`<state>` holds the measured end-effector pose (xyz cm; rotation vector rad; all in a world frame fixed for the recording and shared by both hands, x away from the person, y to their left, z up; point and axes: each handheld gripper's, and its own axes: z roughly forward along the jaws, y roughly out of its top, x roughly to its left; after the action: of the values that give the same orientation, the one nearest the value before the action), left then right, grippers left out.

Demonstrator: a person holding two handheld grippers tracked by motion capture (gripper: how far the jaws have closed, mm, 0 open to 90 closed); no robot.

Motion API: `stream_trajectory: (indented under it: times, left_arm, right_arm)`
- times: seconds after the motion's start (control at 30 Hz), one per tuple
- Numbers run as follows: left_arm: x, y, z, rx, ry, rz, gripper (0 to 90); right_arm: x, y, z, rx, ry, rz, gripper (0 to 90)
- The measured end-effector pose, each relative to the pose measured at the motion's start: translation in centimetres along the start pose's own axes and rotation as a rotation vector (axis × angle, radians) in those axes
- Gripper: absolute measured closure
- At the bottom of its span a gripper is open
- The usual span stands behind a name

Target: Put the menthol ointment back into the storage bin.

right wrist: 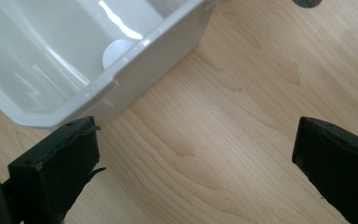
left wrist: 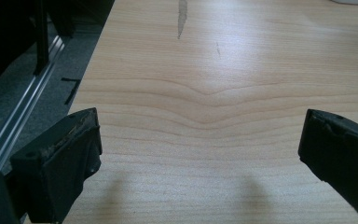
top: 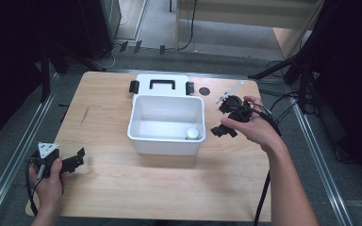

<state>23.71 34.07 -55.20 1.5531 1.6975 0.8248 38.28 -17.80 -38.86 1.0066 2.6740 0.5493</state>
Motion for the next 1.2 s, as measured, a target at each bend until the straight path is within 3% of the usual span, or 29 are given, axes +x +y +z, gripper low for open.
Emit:
stream_trajectory:
  times: [0.27, 0.5, 0.67, 0.77, 0.83, 0.9, 1.0, 1.07, 1.13, 1.2]
  left_arm:
    - [0.0, 0.0, 0.0, -0.003, 0.001, -0.006, 0.0]
    - [0.1, 0.0, 0.0, -0.001, 0.003, -0.008, 0.0]
    - [0.1, 0.0, 0.0, -0.006, 0.001, -0.011, 0.0]
    - [0.1, 0.0, 0.0, -0.005, 0.001, -0.010, 0.0]
    - [0.1, 0.0, 0.0, -0.007, 0.001, -0.012, 0.0]
    - [0.1, 0.0, 0.0, -0.010, 0.002, -0.017, 0.1]
    - [0.1, 0.0, 0.0, -0.007, 0.002, -0.020, 0.0]
    - [0.2, 0.0, 0.0, -0.007, 0.001, -0.021, 0.0]
    - [0.2, 0.0, 0.0, -0.007, 0.000, -0.020, 0.0]
    - [0.2, 0.0, 0.0, -0.006, 0.000, -0.020, 0.0]
  right_arm:
    - [-0.2, -4.1, 1.7, -0.069, -0.011, 0.080, 0.8]
    - [-0.7, -8.4, 2.8, -0.178, -0.024, 0.186, 0.8]
    - [-1.0, -12.0, 3.4, -0.257, -0.079, 0.241, 0.8]
    - [-1.0, -14.0, 4.1, -0.291, -0.089, 0.280, 0.8]
    - [-0.8, -15.4, 4.7, -0.316, -0.136, 0.290, 0.8]
    - [-0.7, -16.8, 5.3, -0.349, -0.164, 0.332, 0.8]
    - [-0.5, -18.9, 6.1, -0.444, -0.157, 0.418, 0.8]
    - [-0.3, -19.8, 6.4, -0.455, -0.170, 0.437, 0.9]
    - [-0.2, -20.4, 6.1, -0.470, -0.168, 0.431, 0.9]
    - [0.0, -21.0, 5.9, -0.491, -0.196, 0.427, 1.0]
